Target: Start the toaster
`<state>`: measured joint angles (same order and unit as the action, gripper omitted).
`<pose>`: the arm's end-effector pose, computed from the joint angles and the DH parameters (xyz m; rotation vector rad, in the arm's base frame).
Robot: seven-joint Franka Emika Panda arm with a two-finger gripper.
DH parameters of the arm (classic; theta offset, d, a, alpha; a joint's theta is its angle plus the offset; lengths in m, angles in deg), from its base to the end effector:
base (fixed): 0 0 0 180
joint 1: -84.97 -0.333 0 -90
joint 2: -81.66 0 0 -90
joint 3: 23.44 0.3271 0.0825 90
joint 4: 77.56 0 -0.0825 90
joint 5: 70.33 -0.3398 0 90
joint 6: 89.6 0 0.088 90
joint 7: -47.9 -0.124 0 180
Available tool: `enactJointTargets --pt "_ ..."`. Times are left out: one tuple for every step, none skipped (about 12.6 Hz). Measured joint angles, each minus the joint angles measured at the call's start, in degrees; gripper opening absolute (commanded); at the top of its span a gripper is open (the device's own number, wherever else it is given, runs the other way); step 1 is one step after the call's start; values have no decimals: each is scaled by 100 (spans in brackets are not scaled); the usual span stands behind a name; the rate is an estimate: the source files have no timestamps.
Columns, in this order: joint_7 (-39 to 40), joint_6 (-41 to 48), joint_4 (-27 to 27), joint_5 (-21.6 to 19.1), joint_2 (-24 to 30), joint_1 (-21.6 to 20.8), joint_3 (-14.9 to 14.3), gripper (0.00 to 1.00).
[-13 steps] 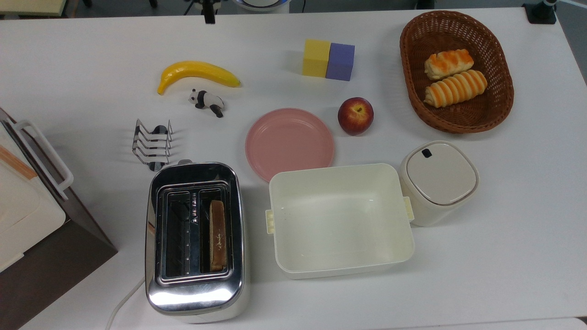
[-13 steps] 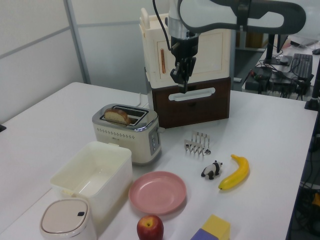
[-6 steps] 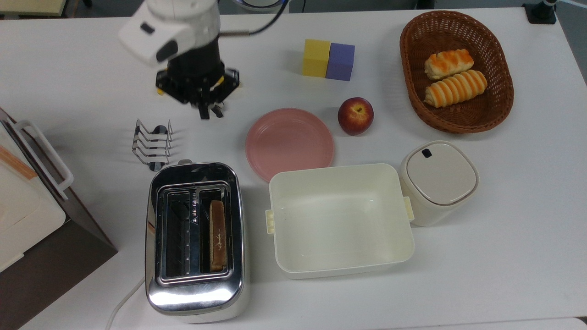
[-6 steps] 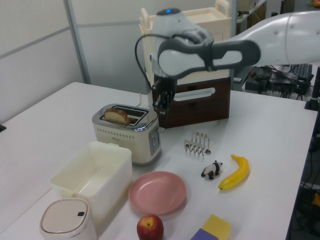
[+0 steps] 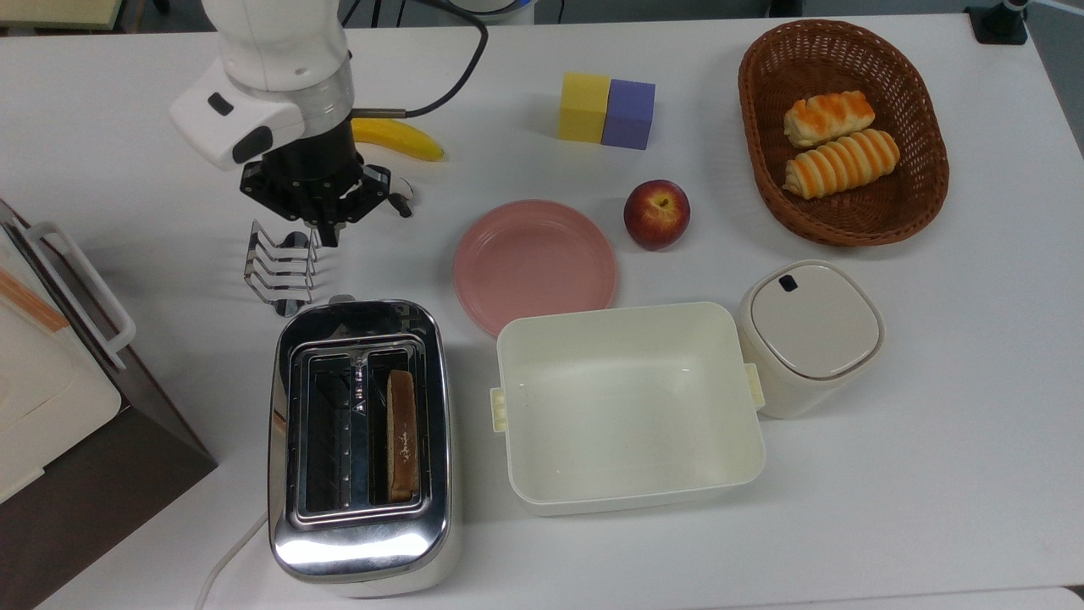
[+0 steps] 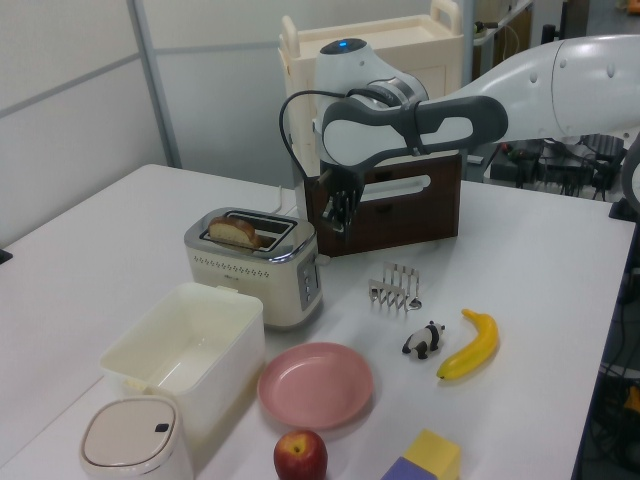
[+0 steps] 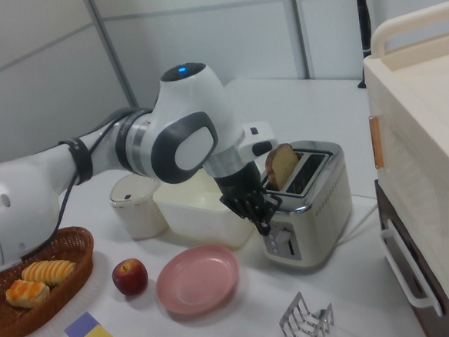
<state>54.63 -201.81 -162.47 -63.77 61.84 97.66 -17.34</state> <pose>0.6348 -0.0927 0.4959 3.0475 0.0458 0.1881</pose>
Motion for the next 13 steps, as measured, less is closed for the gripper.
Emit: enactJointTargets --pt "0 -169 -3 61 -68 16 0 0" --pt "0 -364 -6 90 -178 16 0 0" --pt "0 -519 -6 154 -303 16 0 0" --pt "0 -646 -4 187 -396 16 0 0" --pt "0 -736 -1 193 -438 16 0 0" --pt "0 -763 0 193 -451 14 0 0" --pt "0 -763 1 202 -461 13 0 0" --pt "0 -763 2 246 -474 12 0 0" --pt "0 -763 2 267 -479 9 2 0" --pt "0 -763 3 275 -486 2 9 0" --pt "2 -763 3 278 -493 -4 18 0" --pt "6 -763 3 279 -497 -7 29 0" --pt "18 -763 3 279 -497 -7 43 0"
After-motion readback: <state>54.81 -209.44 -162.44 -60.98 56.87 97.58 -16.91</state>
